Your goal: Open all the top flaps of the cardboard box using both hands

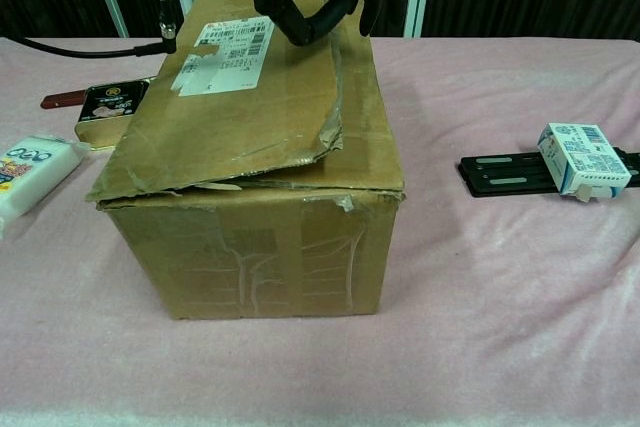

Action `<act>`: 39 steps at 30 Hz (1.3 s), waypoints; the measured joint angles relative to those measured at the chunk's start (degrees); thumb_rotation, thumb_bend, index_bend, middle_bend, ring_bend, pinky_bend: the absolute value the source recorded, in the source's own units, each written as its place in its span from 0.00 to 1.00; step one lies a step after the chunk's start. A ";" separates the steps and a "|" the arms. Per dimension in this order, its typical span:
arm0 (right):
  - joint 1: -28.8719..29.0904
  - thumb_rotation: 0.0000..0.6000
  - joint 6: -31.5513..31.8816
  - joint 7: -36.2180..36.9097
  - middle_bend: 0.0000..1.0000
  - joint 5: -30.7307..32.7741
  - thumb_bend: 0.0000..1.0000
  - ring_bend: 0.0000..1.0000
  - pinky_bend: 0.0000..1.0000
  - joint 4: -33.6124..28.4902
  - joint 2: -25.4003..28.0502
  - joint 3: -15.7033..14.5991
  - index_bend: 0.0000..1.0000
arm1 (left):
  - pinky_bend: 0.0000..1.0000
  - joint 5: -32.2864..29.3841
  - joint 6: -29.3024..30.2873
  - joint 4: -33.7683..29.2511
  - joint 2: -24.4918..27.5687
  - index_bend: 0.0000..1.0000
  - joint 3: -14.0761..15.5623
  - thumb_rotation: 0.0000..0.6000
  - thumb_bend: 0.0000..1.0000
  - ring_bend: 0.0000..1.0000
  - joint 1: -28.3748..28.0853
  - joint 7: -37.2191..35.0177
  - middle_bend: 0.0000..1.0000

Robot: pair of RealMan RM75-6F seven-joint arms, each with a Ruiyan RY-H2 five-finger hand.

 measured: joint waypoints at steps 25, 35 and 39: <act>0.10 1.00 0.35 0.08 0.00 -0.28 0.26 0.00 0.23 0.40 -0.27 -0.07 0.00 | 0.51 0.36 6.91 -7.52 9.52 0.38 3.73 1.00 0.87 0.45 -0.96 -1.81 0.55; 0.10 1.00 0.44 -0.18 0.00 -0.31 0.26 0.00 0.23 0.46 -0.37 -0.12 0.00 | 0.51 3.56 9.54 -13.13 18.17 0.38 3.12 1.00 0.87 0.45 1.52 -4.92 0.55; 0.21 1.00 0.49 -0.54 0.00 -0.46 0.26 0.00 0.23 0.81 -0.50 -0.11 0.00 | 0.51 5.84 10.76 -15.14 21.93 0.38 3.51 1.00 0.87 0.45 3.83 -6.68 0.55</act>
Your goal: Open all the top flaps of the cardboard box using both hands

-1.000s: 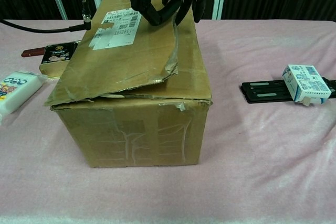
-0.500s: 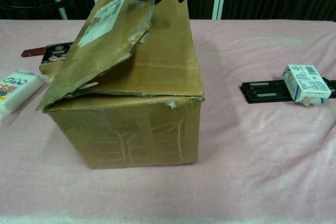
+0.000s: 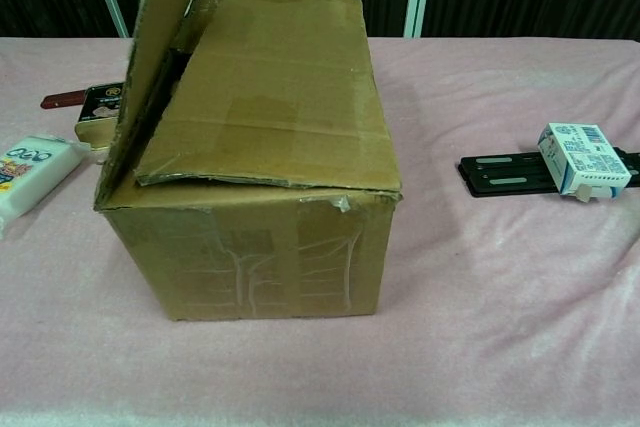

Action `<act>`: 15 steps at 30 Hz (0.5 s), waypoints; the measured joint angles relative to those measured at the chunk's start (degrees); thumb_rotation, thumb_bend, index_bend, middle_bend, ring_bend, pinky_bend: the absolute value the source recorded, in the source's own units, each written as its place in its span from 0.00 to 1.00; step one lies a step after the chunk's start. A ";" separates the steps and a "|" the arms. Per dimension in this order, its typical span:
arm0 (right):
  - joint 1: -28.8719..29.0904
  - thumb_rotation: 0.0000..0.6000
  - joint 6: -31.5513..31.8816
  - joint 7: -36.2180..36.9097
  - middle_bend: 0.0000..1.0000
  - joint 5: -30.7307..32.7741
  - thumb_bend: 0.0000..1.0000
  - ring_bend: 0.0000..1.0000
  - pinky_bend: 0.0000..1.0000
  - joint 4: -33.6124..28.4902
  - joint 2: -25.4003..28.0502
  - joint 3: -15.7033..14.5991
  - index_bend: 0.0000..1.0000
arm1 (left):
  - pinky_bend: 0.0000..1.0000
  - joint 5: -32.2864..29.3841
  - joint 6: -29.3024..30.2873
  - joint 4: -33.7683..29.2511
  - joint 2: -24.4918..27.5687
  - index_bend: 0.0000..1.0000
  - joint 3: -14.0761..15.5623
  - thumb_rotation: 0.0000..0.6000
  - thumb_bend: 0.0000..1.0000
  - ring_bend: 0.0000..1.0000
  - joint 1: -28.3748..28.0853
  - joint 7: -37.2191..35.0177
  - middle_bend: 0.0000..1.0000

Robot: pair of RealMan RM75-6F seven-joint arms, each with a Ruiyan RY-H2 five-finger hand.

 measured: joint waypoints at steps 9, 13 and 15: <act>0.34 1.00 0.24 -1.43 0.00 -0.49 0.26 0.00 0.23 1.33 -0.61 -0.02 0.00 | 0.51 7.71 3.82 -3.38 8.60 0.38 2.54 1.00 0.87 0.45 8.13 -5.74 0.55; 0.46 1.00 0.14 -2.00 0.00 -0.25 0.26 0.00 0.23 1.81 -0.86 0.05 0.00 | 0.51 12.16 5.73 -3.88 11.87 0.37 4.22 1.00 0.87 0.45 12.35 -8.97 0.55; 0.53 1.00 0.18 -2.37 0.00 -0.12 0.26 0.00 0.23 2.20 -1.05 0.15 0.00 | 0.51 14.21 6.76 -3.89 12.89 0.37 4.99 1.00 0.86 0.45 14.22 -10.41 0.55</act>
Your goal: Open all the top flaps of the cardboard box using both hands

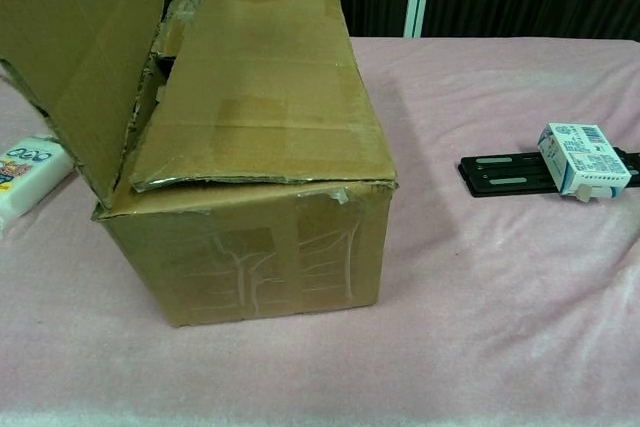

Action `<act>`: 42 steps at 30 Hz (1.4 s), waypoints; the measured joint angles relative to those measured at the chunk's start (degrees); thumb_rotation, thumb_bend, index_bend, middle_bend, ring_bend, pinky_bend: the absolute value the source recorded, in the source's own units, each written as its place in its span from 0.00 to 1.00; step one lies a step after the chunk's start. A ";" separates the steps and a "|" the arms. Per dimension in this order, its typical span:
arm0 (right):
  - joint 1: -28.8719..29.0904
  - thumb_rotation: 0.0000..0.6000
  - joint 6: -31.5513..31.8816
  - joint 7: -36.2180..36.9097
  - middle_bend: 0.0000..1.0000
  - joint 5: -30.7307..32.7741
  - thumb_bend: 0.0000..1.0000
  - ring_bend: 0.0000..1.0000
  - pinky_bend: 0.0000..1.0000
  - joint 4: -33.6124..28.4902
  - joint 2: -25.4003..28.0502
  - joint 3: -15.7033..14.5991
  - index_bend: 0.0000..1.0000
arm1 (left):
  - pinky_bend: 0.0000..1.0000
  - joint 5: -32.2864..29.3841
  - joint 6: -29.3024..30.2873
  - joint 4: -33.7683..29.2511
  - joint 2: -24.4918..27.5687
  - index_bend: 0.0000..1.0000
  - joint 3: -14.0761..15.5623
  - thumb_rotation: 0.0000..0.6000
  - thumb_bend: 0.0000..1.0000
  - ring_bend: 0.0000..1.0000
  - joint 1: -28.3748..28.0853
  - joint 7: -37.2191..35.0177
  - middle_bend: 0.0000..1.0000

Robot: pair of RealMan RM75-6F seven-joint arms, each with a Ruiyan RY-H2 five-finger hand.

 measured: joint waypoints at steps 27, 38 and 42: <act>3.47 1.00 0.68 -2.99 0.00 -7.35 0.29 0.00 0.23 -4.73 2.95 0.66 0.00 | 0.07 13.35 36.06 17.83 -9.66 0.01 8.33 1.00 0.28 0.00 34.90 -22.82 0.01; 19.30 1.00 -16.87 -8.86 0.07 -12.24 0.57 0.04 0.23 -13.64 8.09 4.29 0.03 | 0.06 8.28 41.97 33.95 -21.43 0.01 8.67 1.00 0.28 0.00 44.33 -34.12 0.01; 26.02 1.00 -23.20 -10.61 0.12 -11.49 0.68 0.08 0.24 -15.51 7.54 7.03 0.10 | 0.06 7.66 40.88 36.56 -22.61 0.01 7.69 1.00 0.28 0.00 44.67 -35.60 0.01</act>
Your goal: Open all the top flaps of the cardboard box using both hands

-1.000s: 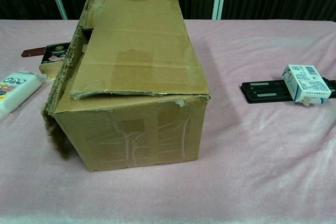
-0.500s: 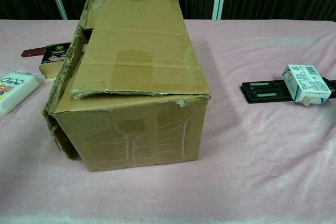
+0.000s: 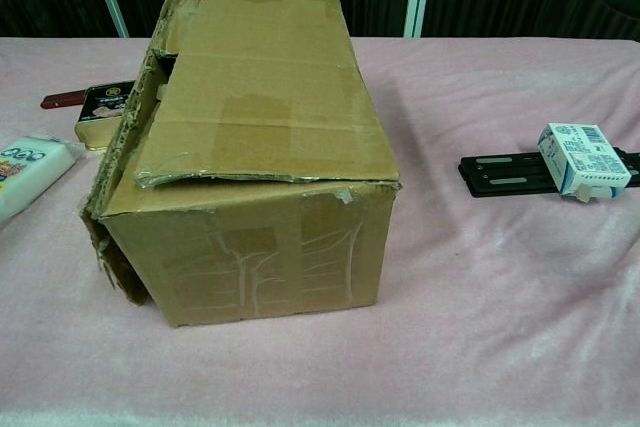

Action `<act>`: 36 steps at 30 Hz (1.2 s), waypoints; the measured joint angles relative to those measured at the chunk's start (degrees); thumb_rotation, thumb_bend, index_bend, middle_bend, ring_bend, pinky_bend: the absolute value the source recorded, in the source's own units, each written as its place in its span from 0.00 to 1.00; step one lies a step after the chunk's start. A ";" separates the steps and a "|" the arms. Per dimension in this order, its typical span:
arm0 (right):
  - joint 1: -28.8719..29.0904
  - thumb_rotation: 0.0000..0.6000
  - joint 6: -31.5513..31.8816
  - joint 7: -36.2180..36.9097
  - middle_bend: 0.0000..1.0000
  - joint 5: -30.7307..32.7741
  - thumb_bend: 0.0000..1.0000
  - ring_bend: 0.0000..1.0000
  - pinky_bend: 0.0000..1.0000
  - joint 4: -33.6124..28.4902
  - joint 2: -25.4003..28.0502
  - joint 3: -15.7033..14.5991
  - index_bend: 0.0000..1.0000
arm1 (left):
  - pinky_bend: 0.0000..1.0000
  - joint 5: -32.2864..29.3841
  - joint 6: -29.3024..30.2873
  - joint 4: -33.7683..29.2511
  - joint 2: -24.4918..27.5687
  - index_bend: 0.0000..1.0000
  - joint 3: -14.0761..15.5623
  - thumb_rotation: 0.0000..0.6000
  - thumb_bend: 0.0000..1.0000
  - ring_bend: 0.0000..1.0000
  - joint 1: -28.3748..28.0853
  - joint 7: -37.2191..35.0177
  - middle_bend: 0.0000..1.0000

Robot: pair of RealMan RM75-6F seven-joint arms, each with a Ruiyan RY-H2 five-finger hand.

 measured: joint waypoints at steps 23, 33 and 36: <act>34.98 1.00 -20.84 -3.09 0.31 14.32 0.87 0.21 0.28 9.16 -25.89 8.44 0.34 | 0.06 -3.69 -7.97 -1.02 0.40 0.01 -3.88 1.00 0.28 0.00 0.38 -3.05 0.01; 38.19 1.00 -21.50 -1.58 0.33 13.50 0.88 0.21 0.28 14.01 -30.44 4.35 0.46 | 0.06 -3.32 -8.79 -1.24 0.71 0.01 -4.51 1.00 0.28 0.00 0.56 -3.32 0.01; 38.75 1.00 -21.66 -1.63 0.34 13.06 0.88 0.21 0.28 15.30 -31.09 3.21 0.47 | 0.06 -2.91 -8.81 -1.00 0.62 0.01 -4.63 1.00 0.28 0.00 0.66 -3.29 0.01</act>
